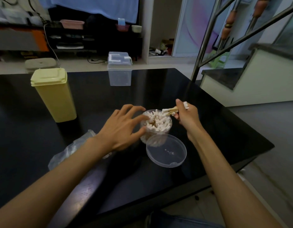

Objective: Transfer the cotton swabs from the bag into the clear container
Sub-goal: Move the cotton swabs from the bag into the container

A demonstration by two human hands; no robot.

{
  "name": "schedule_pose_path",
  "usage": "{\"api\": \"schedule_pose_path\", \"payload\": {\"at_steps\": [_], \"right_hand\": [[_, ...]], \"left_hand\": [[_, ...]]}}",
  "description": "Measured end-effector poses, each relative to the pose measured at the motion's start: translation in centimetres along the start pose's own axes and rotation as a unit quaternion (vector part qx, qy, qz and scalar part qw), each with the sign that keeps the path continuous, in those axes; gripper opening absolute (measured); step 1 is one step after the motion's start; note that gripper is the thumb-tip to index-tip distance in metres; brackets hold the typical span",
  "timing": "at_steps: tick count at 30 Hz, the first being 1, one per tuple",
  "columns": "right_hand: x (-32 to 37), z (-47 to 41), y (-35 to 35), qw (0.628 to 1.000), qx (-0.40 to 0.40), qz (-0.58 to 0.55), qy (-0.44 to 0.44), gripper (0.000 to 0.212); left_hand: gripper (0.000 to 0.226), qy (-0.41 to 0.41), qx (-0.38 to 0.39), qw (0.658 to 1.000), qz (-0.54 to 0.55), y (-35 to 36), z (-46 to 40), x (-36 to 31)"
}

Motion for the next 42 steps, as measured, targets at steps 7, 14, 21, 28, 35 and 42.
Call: {"api": "schedule_pose_path", "payload": {"at_steps": [7,14,21,28,35,42], "right_hand": [[1.5,-0.1,3.6,0.995,0.079,0.026,-0.062,0.032],[1.2,-0.6,2.9,0.994,0.053,-0.089,-0.038,0.033],[0.6,-0.3,3.7,0.995,0.054,-0.003,-0.080,0.032],[0.7,-0.1,4.3,0.987,0.069,0.062,-0.133,0.038],[0.9,0.0,4.0,0.979,0.049,0.111,-0.165,0.037],[1.7,0.5,3.8,0.964,0.041,0.164,-0.207,0.036]], "left_hand": [[0.070,0.026,-0.002,0.999,-0.040,-0.6,0.4,-0.5],[0.061,0.049,-0.018,0.996,-0.068,-0.7,-0.1,-0.5],[0.067,0.048,-0.028,0.996,-0.064,-0.4,0.8,0.2],[0.064,0.060,-0.032,0.995,-0.073,-0.4,0.7,0.5],[0.059,0.062,-0.041,0.994,-0.074,-0.6,0.9,0.7],[0.059,0.061,-0.037,0.995,-0.068,-0.7,1.2,0.6]]}}
Point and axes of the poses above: each hand's wrist, its own z-axis away from the middle knuckle, its own y-axis out of the palm, x = y × z, the point moved 7 cm from there along -z, towards the middle knuckle, and after that the axes turned 11 degrees about -y, right-handed, at the moved point
